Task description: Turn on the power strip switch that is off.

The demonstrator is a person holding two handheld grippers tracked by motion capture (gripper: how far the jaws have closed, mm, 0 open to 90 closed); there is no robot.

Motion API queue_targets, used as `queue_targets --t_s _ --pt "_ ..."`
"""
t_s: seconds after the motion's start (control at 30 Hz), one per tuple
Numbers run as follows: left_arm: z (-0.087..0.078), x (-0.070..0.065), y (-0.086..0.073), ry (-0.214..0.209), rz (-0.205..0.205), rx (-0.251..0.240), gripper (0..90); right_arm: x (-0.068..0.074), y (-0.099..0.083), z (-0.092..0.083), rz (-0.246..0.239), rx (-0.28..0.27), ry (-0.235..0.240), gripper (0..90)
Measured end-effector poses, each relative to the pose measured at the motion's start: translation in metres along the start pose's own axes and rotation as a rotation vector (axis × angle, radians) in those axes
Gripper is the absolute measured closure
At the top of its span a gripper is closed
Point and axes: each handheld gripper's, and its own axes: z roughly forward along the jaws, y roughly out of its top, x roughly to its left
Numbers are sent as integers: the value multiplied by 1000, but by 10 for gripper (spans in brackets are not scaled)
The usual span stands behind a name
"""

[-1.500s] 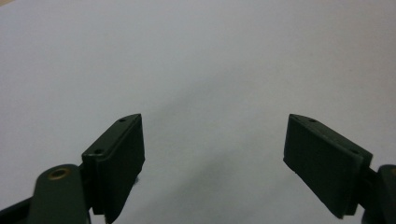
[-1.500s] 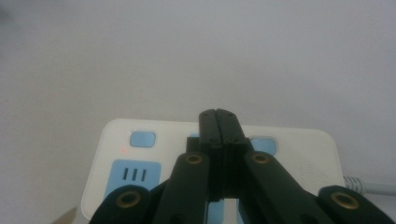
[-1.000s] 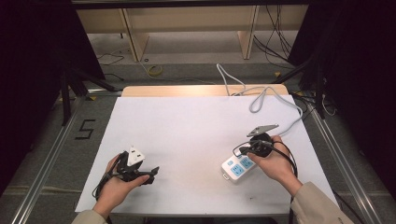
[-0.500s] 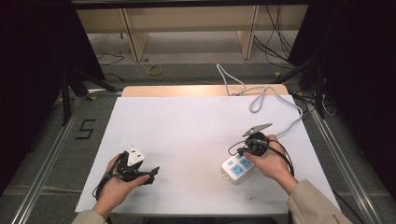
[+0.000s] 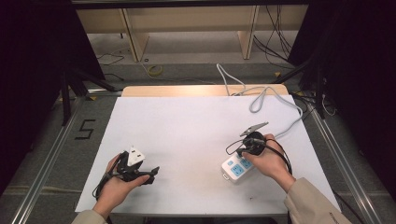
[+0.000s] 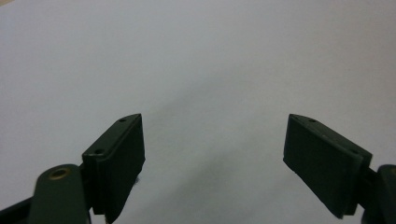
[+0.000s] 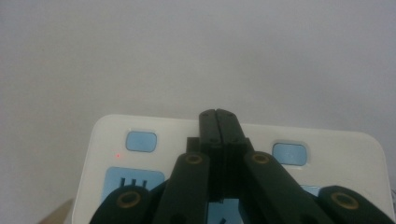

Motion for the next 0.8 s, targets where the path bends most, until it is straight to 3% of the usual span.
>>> queue_targets --t_s 0.8 --pt "0 0 0 0 0 -1 203 1 2 2 3 30 -5 900"
